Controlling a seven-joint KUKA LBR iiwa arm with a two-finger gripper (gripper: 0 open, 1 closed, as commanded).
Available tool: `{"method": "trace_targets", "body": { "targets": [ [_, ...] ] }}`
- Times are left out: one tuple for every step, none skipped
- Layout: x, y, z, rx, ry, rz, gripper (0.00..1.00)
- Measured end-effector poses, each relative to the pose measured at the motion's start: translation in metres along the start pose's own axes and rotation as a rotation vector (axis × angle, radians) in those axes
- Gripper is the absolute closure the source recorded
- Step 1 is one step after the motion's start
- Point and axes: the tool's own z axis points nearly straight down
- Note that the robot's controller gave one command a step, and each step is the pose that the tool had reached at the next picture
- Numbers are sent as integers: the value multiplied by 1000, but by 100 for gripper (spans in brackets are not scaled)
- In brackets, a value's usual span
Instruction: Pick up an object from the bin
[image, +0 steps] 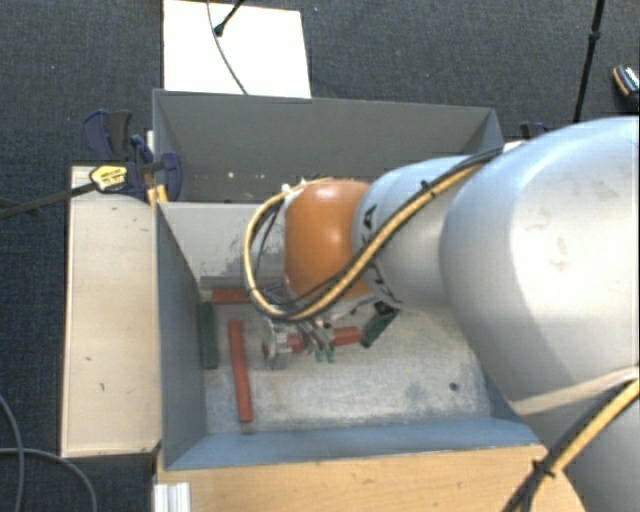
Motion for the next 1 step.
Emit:
{"method": "trace_targets", "body": {
  "targets": [
    [3, -39, -133, -2, -11, 39, 100]
  ]
}}
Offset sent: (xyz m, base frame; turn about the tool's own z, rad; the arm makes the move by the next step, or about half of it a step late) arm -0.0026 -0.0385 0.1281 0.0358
